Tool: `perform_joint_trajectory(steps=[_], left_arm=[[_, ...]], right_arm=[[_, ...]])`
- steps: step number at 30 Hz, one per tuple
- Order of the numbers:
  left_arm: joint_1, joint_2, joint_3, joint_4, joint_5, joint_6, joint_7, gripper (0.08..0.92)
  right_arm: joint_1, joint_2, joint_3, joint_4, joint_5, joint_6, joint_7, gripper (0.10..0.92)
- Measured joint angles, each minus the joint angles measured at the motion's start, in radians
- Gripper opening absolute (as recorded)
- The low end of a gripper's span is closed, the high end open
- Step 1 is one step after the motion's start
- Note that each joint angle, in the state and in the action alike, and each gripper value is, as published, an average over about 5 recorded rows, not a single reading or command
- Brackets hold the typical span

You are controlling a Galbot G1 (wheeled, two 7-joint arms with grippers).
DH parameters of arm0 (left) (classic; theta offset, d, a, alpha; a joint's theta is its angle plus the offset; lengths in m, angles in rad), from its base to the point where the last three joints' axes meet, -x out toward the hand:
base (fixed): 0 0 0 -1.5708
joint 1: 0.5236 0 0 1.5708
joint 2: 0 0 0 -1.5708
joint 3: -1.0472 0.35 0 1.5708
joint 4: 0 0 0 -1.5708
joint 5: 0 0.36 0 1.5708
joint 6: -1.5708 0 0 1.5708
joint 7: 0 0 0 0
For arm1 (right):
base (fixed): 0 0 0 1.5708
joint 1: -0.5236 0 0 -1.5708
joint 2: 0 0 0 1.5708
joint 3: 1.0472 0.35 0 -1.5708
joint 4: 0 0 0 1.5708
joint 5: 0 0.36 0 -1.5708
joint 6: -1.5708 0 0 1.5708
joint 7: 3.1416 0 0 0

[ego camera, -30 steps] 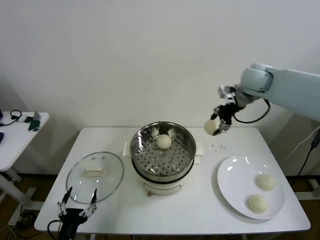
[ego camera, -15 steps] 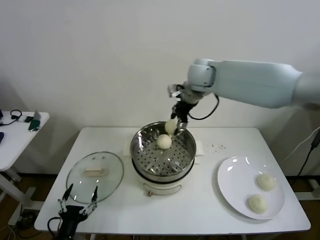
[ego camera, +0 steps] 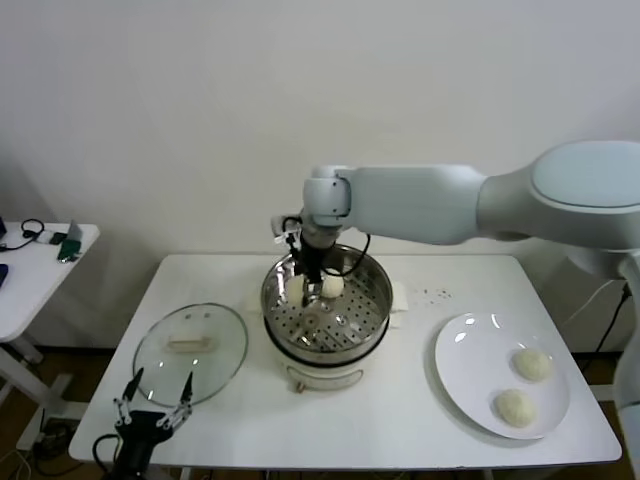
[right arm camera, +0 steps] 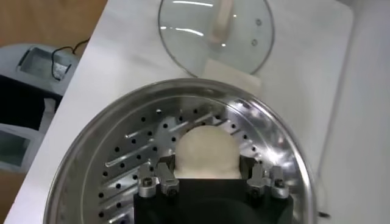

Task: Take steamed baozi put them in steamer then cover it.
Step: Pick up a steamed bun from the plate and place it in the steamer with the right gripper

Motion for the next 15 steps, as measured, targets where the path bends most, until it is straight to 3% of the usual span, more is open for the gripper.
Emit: perform_joint_trajectory(steps=[7, 15], left_arm=[[-0.003, 0.0, 0.0, 0.008, 0.0, 0.0, -0.001, 0.823], [-0.007, -0.002, 0.001, 0.012, 0.0, 0.0, -0.001, 0.823]], right_arm=[[-0.044, 0.022, -0.001, -0.012, -0.028, -0.006, 0.008, 0.693], [-0.075, 0.033, 0.007, -0.027, -0.063, -0.009, 0.014, 0.802]])
